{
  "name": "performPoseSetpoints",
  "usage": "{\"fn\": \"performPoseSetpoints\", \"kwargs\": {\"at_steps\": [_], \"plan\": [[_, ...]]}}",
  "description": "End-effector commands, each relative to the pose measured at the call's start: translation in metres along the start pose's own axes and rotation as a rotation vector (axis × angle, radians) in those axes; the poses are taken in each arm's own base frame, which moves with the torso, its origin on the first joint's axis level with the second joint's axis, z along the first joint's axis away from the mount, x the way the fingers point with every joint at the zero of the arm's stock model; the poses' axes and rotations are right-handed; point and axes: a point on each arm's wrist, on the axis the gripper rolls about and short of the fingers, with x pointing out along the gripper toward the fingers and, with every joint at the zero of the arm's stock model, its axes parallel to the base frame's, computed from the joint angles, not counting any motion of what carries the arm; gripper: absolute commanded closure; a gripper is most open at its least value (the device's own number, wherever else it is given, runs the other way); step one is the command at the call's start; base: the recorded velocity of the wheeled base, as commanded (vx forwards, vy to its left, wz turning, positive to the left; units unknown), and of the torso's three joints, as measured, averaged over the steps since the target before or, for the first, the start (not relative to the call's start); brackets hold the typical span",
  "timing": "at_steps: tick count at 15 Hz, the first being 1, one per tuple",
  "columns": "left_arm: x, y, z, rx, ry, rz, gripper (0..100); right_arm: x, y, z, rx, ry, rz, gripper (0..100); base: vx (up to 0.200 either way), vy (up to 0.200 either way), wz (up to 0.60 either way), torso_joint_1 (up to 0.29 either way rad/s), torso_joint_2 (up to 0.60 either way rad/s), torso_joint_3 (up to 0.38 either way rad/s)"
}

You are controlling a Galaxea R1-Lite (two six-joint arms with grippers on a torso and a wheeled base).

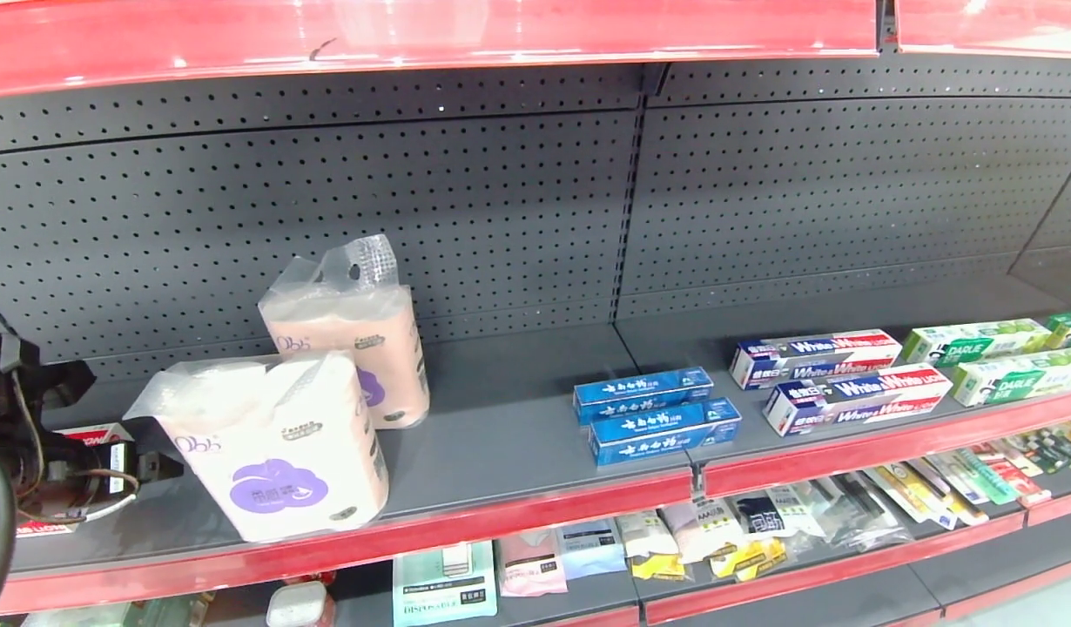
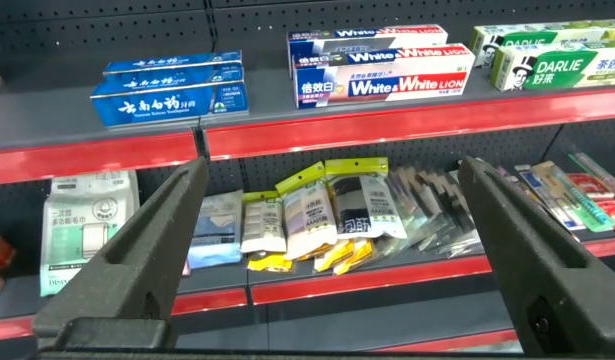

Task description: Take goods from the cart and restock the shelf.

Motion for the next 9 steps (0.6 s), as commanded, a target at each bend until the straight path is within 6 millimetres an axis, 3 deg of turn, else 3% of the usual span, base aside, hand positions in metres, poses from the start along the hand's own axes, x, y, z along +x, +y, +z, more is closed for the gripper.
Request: {"fn": "performPoseSetpoints", "kwargs": {"at_steps": [1,9], "plan": [[0.007,0.0,0.004,0.003,0.007,-0.007,0,0.0,0.0,0.0,0.0,0.002,0.0,0,0.0,0.0,0.0,0.0,0.0,0.0],[0.021,-0.005,0.003,0.013,0.048,-0.071,0,0.0,0.0,0.0,0.0,0.002,0.001,0,0.0,0.0,0.0,0.0,0.0,0.0]]}}
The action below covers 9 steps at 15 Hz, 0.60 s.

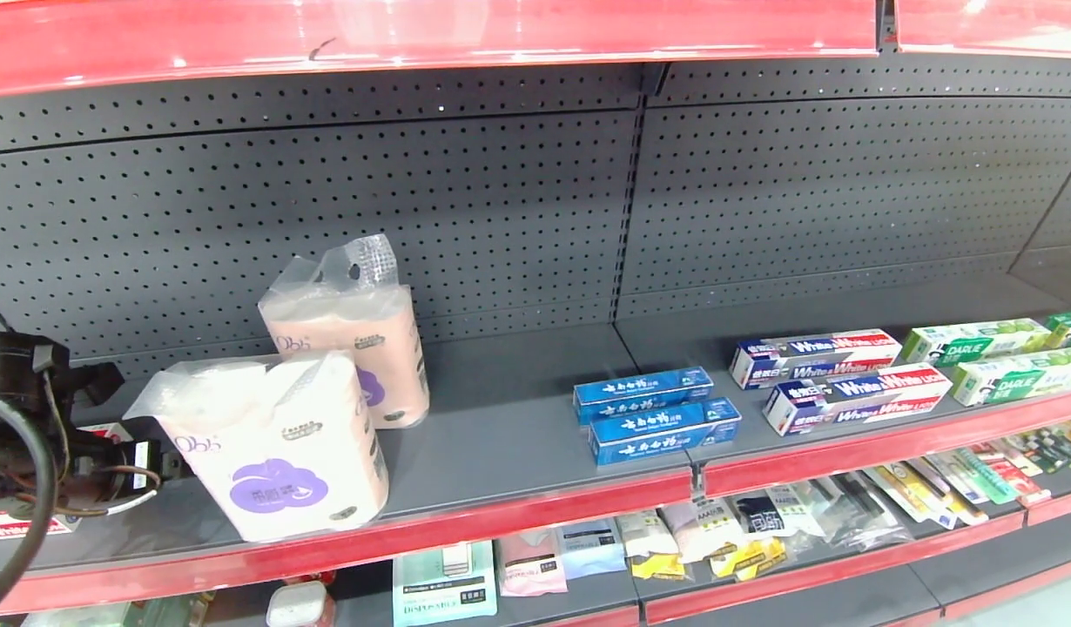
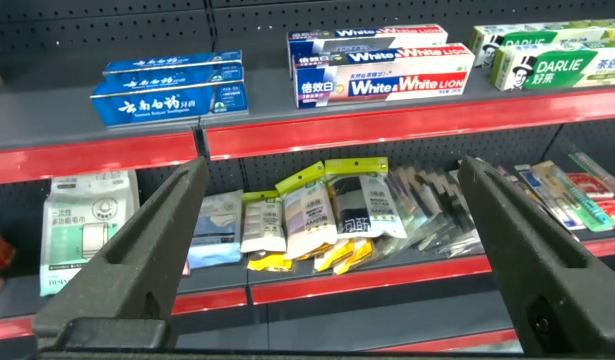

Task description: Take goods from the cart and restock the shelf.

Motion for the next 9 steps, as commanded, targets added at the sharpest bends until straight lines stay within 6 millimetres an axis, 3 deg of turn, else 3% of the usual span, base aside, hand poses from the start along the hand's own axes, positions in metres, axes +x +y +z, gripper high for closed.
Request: {"fn": "performPoseSetpoints", "kwargs": {"at_steps": [1,9], "plan": [[0.0042,-0.0023,0.0017,0.008,0.007,-0.012,0,0.0,0.0,0.0002,0.0,0.002,0.0,0,0.0,0.0,0.0,0.0,0.0,0.0],[0.0058,-0.0104,0.0036,0.026,0.007,-0.031,0,0.0,0.0,0.0002,0.0,0.002,0.0,0,0.0,0.0,0.0,0.0,0.0,0.0]]}}
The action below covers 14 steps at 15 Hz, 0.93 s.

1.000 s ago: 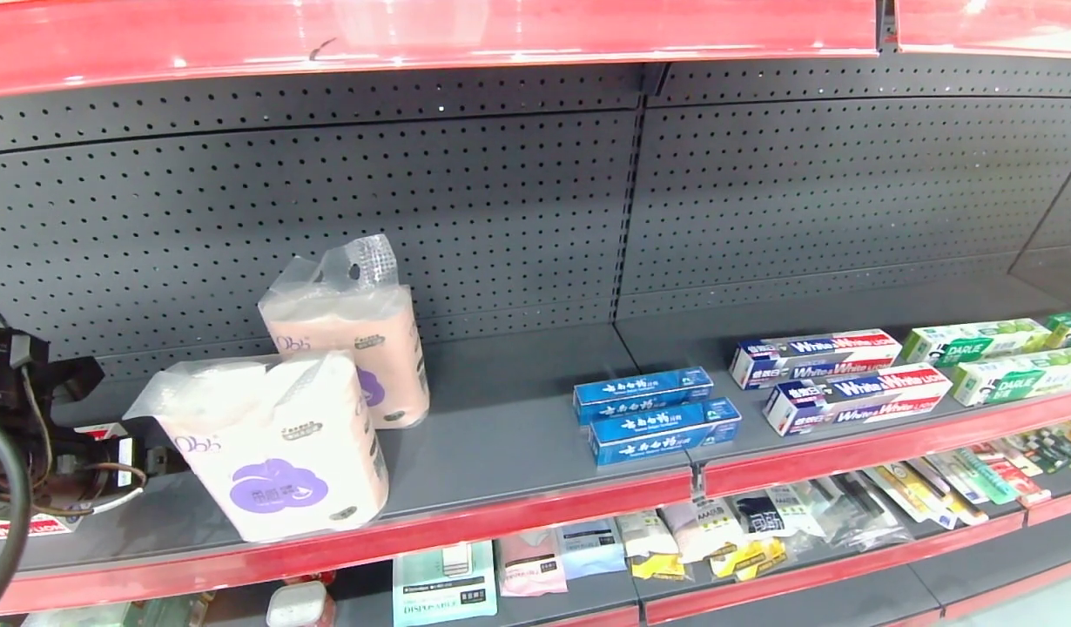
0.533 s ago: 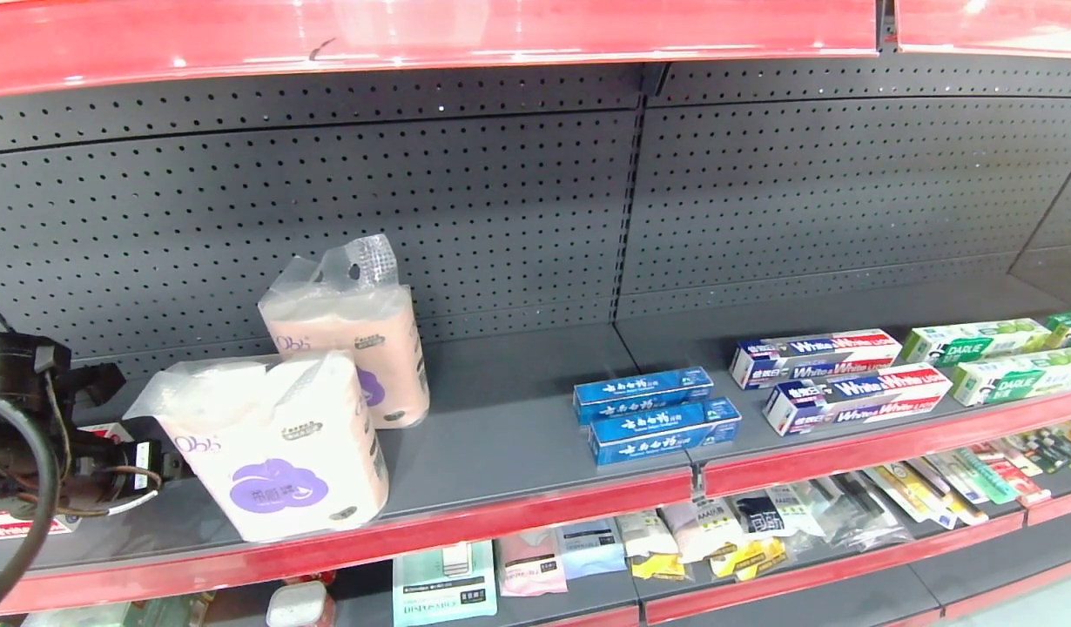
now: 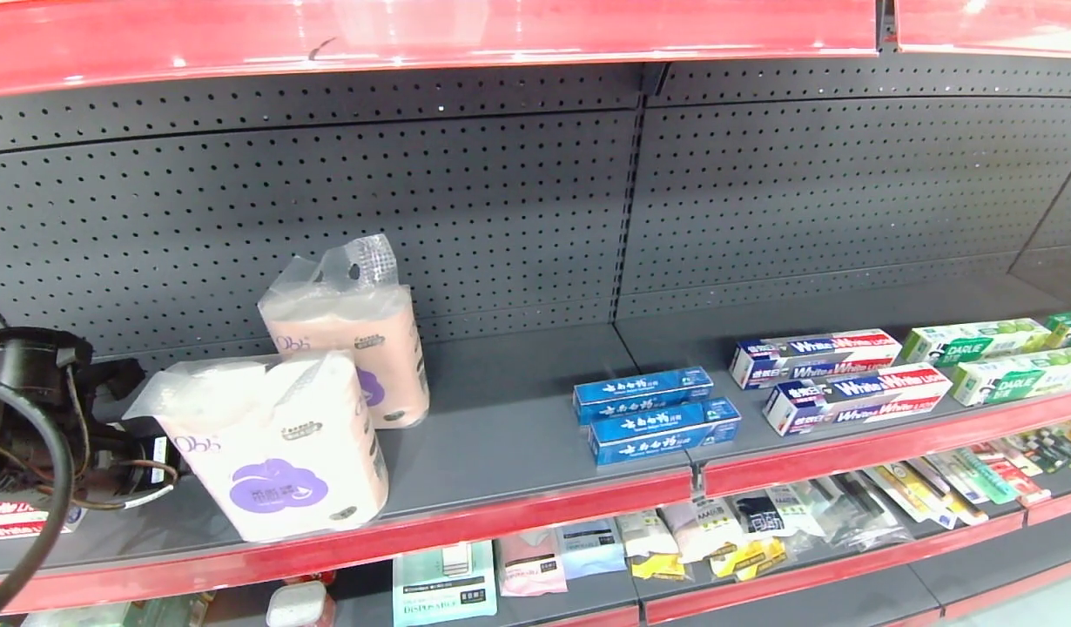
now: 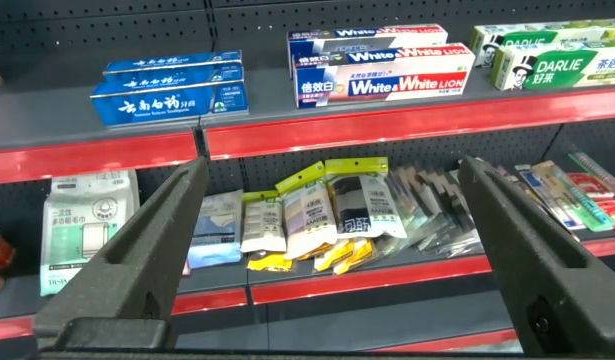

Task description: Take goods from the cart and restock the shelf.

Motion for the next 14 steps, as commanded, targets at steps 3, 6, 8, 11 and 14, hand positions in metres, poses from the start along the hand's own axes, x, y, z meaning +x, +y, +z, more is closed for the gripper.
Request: {"fn": "performPoseSetpoints", "kwargs": {"at_steps": [3,6,8,11,14], "plan": [[-0.001,-0.003,0.0005,0.009,-0.005,-0.008,0,0.0001,0.0,-0.0001,0.0,0.002,0.0,0,0.0,0.0,0.0,0.0,0.0,0.0],[-0.001,-0.0068,0.0003,0.02,-0.004,-0.016,0,0.0001,0.0,0.0,0.0,0.001,0.0,0,0.0,0.0,0.0,0.0,0.0,0.0],[-0.0011,-0.0072,0.0007,0.02,-0.006,-0.017,0,0.0001,0.0,0.0,0.0,0.001,0.002,0,0.0,0.0,0.0,0.0,0.0,0.0],[-0.001,-0.008,0.0008,0.022,-0.005,-0.019,0,0.0,0.0,0.0003,0.0,0.001,0.0,0,0.0,0.0,0.0,0.0,0.0,0.0],[-0.0012,-0.0097,0.0003,0.027,-0.004,-0.022,0,0.0001,0.0,-0.0001,0.0,0.002,0.0,0,0.0,0.0,0.0,0.0,0.0,0.0]]}}
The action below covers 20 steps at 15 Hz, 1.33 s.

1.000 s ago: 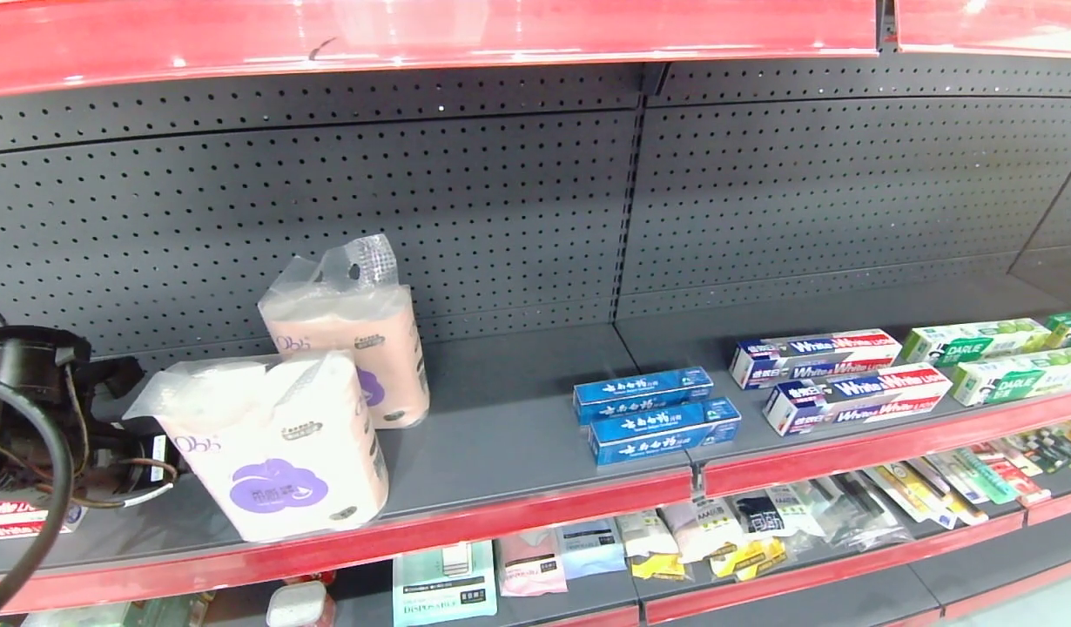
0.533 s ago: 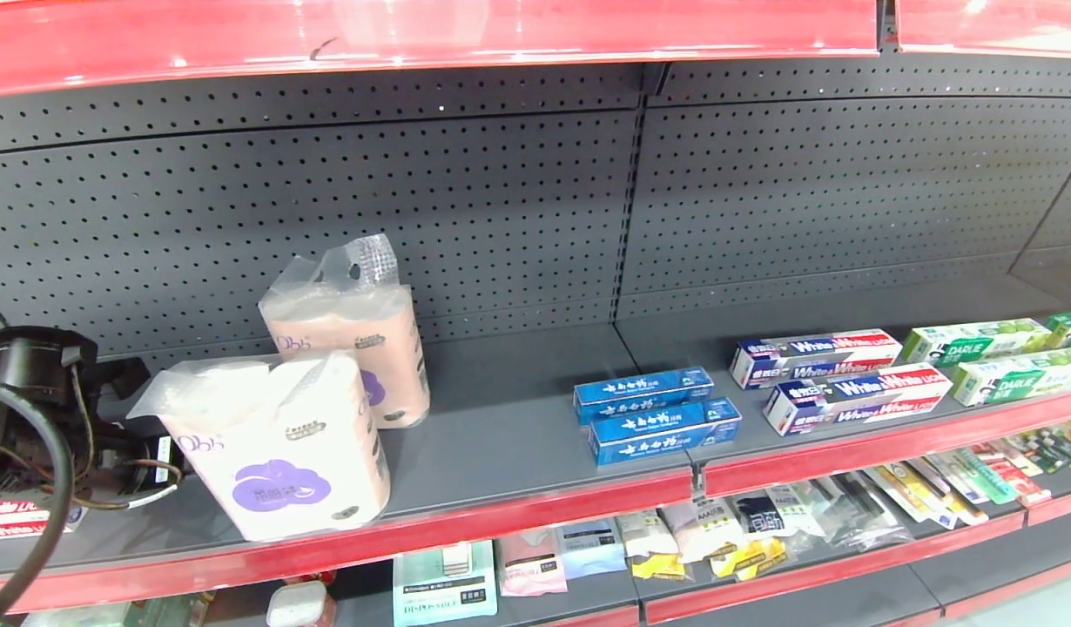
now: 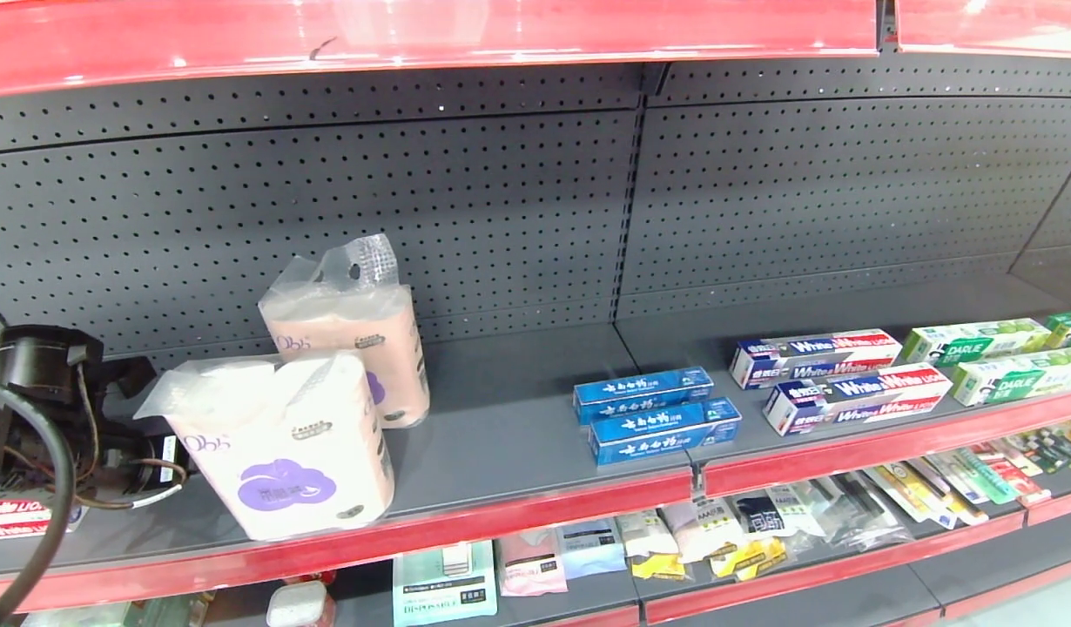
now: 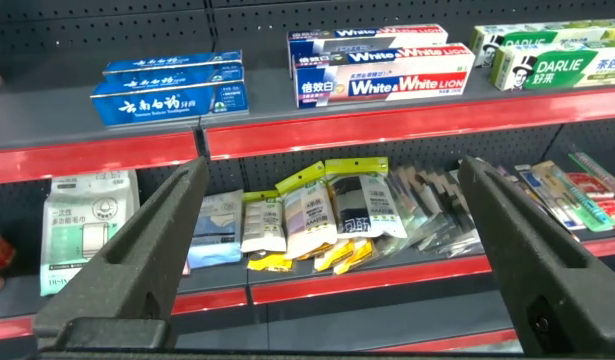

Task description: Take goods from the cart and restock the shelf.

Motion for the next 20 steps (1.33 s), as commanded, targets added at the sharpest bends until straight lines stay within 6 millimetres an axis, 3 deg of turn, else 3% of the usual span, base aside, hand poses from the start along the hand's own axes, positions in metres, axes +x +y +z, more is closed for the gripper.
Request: {"fn": "performPoseSetpoints", "kwargs": {"at_steps": [1,20], "plan": [[-0.0006,-0.0029,0.0,0.009,-0.002,-0.006,0,0.0001,0.0,0.0,0.0,0.001,0.0,0,0.0,0.0,0.0,0.0,0.0,0.0],[-0.0036,-0.0127,-0.003,0.036,0.002,-0.027,0,0.0001,0.0,0.0,0.0,0.001,0.0,0,0.0,0.0,0.0,0.0,0.0,0.0]]}}
